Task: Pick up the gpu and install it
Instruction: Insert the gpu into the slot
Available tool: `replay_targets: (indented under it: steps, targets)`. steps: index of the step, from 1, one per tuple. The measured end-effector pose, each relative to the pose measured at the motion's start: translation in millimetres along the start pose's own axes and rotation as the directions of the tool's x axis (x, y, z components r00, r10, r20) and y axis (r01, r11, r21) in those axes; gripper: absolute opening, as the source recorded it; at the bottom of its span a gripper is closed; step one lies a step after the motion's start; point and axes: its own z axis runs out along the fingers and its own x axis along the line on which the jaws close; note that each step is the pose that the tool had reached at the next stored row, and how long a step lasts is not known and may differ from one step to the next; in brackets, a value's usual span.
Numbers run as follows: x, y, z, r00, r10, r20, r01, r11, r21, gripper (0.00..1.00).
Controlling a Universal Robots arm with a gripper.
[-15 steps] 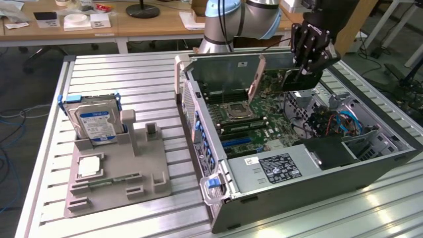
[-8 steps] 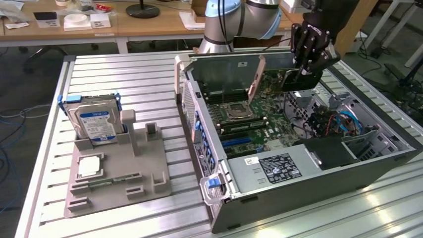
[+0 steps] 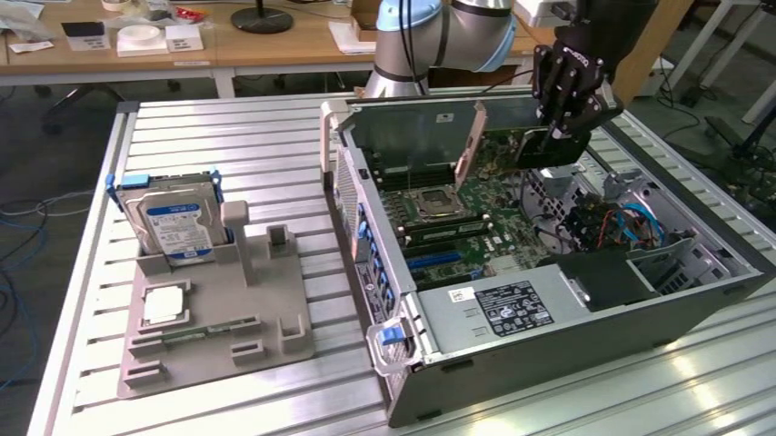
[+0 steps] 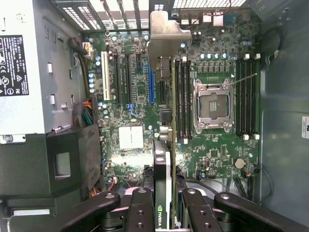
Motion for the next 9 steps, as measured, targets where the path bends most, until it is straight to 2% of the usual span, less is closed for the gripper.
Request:
replay_targets:
  steps: [9]
  targets:
    - [0.3, 1.7, 9.8, 1.0000, 0.000, -0.0001, 0.000, 1.0000, 0.0000, 0.27]
